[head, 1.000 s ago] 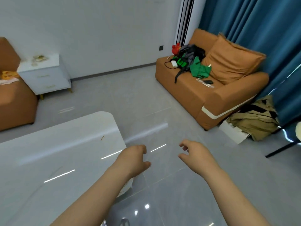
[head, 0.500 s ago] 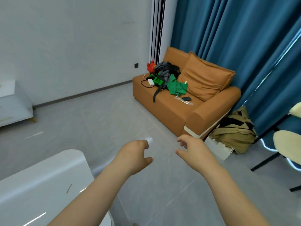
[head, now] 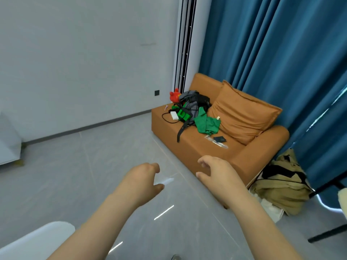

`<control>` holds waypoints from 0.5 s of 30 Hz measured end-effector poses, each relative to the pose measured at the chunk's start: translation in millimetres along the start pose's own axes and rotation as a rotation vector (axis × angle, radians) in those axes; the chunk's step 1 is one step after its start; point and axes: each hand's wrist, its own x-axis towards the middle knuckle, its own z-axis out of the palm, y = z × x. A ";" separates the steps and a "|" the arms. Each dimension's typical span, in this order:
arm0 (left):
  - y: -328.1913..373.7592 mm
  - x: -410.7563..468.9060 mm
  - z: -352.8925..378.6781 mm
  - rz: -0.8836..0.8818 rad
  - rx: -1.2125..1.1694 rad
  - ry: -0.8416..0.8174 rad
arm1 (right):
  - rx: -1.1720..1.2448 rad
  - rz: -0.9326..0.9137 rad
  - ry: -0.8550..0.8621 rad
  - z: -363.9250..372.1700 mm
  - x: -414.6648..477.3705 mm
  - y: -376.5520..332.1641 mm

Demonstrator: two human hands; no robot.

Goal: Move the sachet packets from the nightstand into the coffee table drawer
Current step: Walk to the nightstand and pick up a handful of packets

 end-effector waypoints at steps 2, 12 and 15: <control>-2.3 30.4 -9.9 -0.027 -0.011 0.030 | 0.003 -0.041 0.002 -3.4 36.9 1.6; -18.7 145.7 -59.0 -0.212 -0.078 0.131 | 0.035 -0.264 -0.068 -9.0 209.0 -10.5; -41.8 169.2 -67.3 -0.296 -0.110 0.127 | 0.038 -0.327 -0.136 3.5 253.2 -27.8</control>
